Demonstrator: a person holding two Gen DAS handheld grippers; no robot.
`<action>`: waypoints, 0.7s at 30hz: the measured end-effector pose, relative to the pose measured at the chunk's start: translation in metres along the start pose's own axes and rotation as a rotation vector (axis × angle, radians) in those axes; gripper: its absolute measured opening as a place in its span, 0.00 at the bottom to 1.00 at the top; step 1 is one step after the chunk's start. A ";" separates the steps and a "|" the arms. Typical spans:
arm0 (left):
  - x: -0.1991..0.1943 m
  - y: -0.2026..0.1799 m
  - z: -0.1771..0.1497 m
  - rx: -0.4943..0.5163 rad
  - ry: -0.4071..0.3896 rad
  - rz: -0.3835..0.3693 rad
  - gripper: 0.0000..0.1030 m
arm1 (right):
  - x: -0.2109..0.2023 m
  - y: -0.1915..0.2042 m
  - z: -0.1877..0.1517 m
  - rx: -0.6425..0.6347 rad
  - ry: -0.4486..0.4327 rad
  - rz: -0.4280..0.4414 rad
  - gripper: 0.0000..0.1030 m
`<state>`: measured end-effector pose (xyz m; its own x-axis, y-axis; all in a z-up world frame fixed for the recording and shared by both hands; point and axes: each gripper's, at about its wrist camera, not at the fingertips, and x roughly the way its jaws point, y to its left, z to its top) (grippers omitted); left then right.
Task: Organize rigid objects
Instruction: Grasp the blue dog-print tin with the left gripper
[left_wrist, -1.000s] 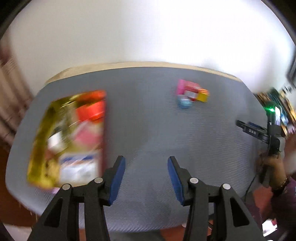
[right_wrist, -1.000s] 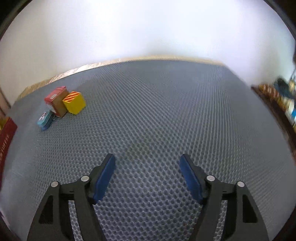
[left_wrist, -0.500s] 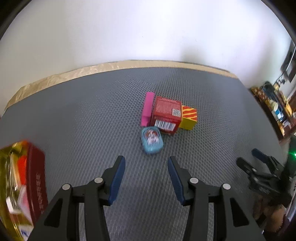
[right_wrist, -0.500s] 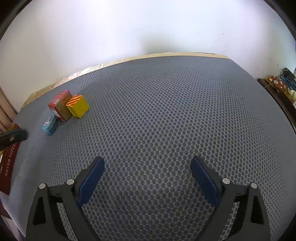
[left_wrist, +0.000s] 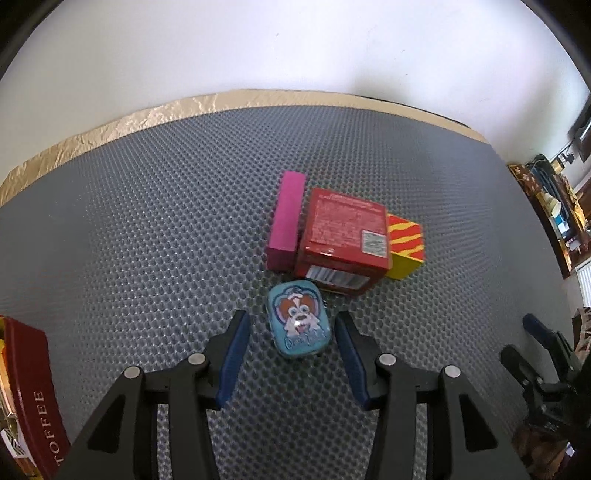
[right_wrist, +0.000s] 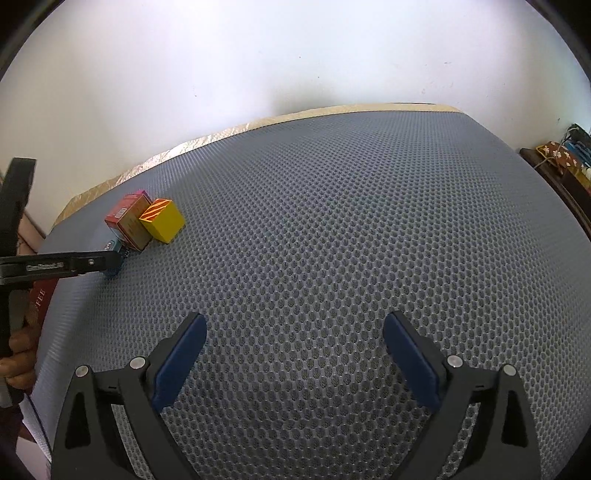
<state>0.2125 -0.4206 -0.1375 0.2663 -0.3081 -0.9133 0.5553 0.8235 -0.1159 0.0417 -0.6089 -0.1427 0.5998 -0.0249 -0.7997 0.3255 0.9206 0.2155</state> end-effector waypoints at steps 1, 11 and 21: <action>0.002 -0.001 0.001 -0.005 -0.007 0.000 0.47 | 0.000 -0.001 0.000 0.000 0.000 0.001 0.94; 0.002 0.008 -0.006 -0.009 -0.082 -0.005 0.30 | -0.004 0.003 0.001 0.002 0.000 0.001 0.95; -0.040 0.036 -0.078 -0.132 -0.097 -0.053 0.30 | -0.004 0.003 0.002 0.004 0.002 0.015 0.96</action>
<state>0.1607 -0.3417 -0.1356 0.3179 -0.3918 -0.8634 0.4636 0.8586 -0.2189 0.0421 -0.6075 -0.1379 0.6034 -0.0108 -0.7974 0.3197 0.9193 0.2294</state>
